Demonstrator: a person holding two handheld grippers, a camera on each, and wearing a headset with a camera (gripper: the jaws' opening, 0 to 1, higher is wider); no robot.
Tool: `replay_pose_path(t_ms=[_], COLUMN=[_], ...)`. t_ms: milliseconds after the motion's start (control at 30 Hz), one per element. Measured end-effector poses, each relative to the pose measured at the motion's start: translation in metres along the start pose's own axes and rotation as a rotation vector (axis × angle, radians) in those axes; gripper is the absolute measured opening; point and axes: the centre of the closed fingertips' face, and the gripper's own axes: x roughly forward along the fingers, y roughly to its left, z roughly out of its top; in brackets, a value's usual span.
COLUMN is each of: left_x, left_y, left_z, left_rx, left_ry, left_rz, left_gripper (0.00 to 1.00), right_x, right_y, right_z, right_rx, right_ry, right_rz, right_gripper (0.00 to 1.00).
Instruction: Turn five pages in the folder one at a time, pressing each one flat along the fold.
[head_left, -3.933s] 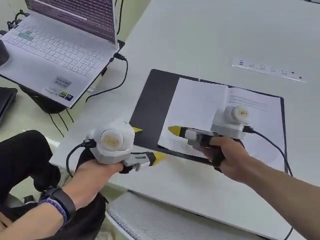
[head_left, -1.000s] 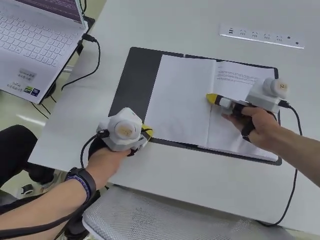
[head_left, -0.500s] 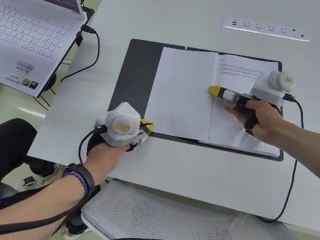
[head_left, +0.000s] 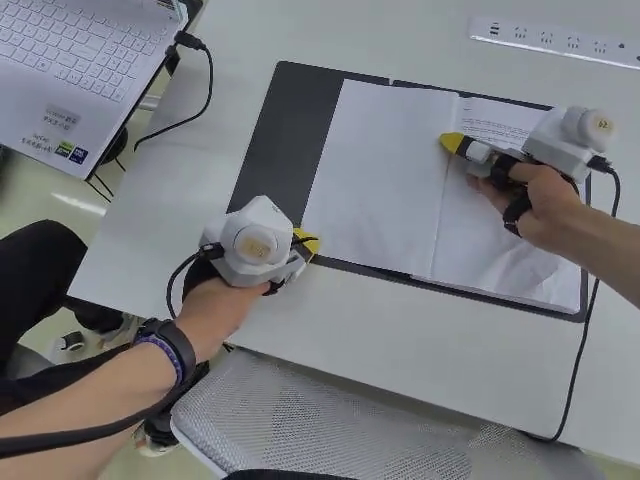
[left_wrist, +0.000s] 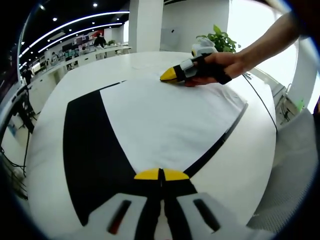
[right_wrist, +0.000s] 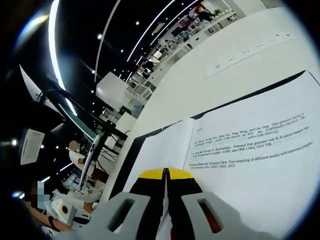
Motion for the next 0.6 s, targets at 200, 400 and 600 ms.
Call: replay_pose_path(t_ms=[200, 400, 600], left_x=[0.001, 0.000, 0.000], left_y=[0.000, 0.001, 0.001], left_z=[-0.001, -0.002, -0.002], left_rx=[0.007, 0.011, 0.015], left_ry=[0.004, -0.002, -0.001], left_rz=[-0.008, -0.017, -0.016], left_gripper=[0.00, 0.00, 0.00], right_x=[0.008, 0.021, 0.037], right_y=[-0.004, -0.013, -0.028], right_z=[0.011, 0.025, 0.043], right_rx=[-0.004, -0.025, -0.041], right_ry=[-0.020, -0.033, -0.033], right_rz=[-0.009, -0.036, -0.069], right_gripper=[0.00, 0.00, 0.00])
